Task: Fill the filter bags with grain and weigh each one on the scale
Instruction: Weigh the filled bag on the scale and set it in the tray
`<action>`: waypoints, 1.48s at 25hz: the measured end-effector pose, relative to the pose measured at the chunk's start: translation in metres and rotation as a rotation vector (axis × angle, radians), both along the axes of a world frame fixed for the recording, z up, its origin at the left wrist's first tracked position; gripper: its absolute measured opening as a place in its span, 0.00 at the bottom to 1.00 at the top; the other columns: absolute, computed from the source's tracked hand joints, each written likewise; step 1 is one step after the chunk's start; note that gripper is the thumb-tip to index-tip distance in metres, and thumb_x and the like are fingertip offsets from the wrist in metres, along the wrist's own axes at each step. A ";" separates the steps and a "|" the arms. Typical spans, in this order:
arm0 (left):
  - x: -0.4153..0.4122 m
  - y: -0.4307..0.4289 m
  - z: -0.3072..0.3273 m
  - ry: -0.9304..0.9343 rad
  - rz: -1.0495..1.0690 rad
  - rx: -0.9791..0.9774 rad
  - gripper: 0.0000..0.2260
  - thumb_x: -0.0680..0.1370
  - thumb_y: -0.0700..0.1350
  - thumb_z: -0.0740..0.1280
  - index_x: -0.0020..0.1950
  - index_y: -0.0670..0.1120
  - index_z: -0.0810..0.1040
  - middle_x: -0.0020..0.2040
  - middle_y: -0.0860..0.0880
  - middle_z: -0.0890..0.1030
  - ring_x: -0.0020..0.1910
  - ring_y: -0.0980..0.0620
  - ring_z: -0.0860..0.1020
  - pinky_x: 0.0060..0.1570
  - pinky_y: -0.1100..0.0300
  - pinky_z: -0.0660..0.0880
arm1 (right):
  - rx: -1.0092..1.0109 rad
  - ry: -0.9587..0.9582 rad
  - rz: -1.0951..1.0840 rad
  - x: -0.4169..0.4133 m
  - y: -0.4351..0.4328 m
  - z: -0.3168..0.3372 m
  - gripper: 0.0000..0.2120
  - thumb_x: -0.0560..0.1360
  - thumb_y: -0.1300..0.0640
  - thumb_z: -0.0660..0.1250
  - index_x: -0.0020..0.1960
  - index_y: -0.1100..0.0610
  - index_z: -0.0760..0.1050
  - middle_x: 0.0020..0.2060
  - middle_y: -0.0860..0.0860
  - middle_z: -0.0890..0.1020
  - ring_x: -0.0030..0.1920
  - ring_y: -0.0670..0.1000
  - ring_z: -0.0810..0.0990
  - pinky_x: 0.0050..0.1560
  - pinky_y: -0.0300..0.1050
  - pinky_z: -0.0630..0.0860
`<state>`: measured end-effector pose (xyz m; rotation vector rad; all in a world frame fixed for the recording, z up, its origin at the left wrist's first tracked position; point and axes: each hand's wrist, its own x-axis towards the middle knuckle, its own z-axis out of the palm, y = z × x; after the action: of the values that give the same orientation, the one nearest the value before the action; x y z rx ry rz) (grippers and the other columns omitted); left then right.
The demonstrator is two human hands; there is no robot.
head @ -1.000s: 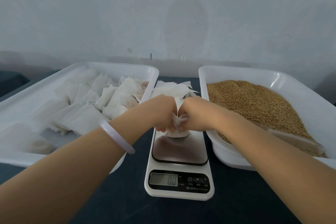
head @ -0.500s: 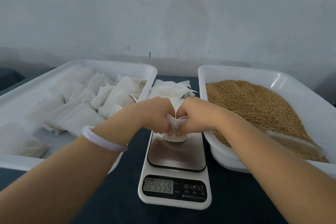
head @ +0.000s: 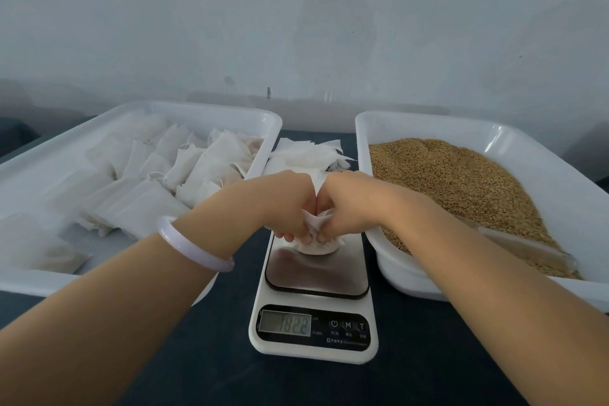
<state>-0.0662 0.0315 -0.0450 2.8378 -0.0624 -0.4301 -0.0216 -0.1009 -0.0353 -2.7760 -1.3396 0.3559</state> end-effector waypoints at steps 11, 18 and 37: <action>-0.020 0.010 0.014 -0.170 -0.026 -0.070 0.14 0.68 0.52 0.74 0.45 0.56 0.71 0.42 0.59 0.75 0.42 0.58 0.76 0.39 0.64 0.70 | 0.094 0.131 -0.068 0.007 -0.026 0.014 0.20 0.63 0.41 0.73 0.52 0.46 0.76 0.44 0.43 0.78 0.48 0.45 0.73 0.45 0.42 0.68; -0.029 0.025 0.019 -0.345 0.080 -0.447 0.22 0.67 0.51 0.77 0.57 0.56 0.73 0.52 0.58 0.78 0.52 0.62 0.77 0.55 0.61 0.76 | 0.482 0.337 -0.149 0.011 -0.045 0.012 0.38 0.57 0.36 0.77 0.65 0.41 0.70 0.52 0.34 0.77 0.58 0.34 0.72 0.47 0.30 0.65; -0.028 0.027 0.001 -0.443 0.084 -0.542 0.25 0.68 0.53 0.75 0.63 0.55 0.71 0.51 0.58 0.77 0.52 0.62 0.77 0.55 0.62 0.75 | 0.654 0.326 -0.156 0.009 -0.046 -0.005 0.36 0.55 0.34 0.73 0.61 0.43 0.73 0.49 0.35 0.79 0.57 0.33 0.73 0.48 0.29 0.66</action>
<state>-0.0943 0.0583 -0.0444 2.3314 -0.1233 0.2149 -0.0126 -0.1470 -0.0401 -2.1468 -0.9375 0.2807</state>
